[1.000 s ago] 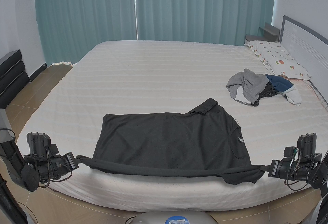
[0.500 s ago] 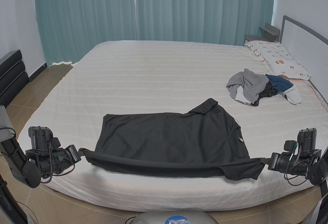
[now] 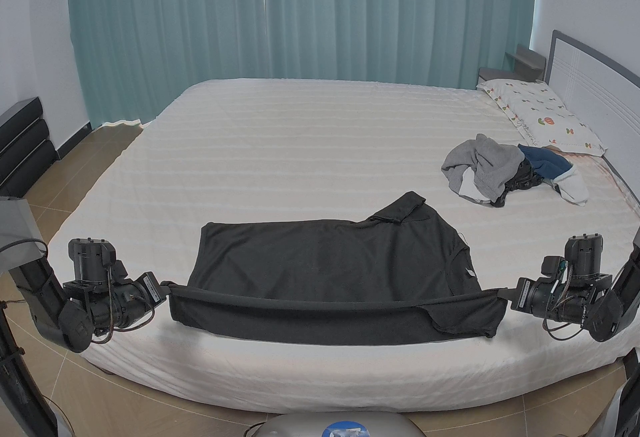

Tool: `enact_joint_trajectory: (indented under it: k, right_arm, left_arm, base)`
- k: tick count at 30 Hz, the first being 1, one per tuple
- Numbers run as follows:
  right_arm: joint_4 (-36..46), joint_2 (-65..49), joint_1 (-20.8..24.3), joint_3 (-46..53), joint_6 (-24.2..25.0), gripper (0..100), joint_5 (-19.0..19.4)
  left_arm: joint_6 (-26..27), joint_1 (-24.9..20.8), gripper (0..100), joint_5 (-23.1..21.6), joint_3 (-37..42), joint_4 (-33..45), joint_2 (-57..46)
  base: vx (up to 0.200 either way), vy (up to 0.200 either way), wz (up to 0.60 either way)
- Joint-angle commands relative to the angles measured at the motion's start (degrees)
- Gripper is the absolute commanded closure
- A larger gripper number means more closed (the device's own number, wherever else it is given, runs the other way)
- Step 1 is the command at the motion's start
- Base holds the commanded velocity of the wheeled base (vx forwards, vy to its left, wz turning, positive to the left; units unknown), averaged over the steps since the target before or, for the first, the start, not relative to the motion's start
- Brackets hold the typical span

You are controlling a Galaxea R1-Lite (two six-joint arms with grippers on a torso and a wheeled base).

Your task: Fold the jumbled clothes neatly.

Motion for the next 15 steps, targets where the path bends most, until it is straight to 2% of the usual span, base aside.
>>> enact_joint_trajectory:
  k: [1,11,15]
  right_arm:
    - [-0.2,4.8,0.0,-2.6,0.2,100,0.3]
    - [-2.3,12.0,0.3,-8.4,2.5,100,0.2]
    - [-3.4,15.1,0.8,-10.2,2.6,100,0.0]
  left_arm:
    - [0.0,-0.1,100,0.2,-2.4,0.0,3.8]
    - [0.0,-0.6,100,0.4,-10.2,4.2,10.1]
    - [0.1,-0.8,100,1.9,-13.9,5.8,13.7]
  base:
    - [0.0,0.0,0.0]
    - [0.0,0.0,0.0]
    - [0.0,0.0,0.0]
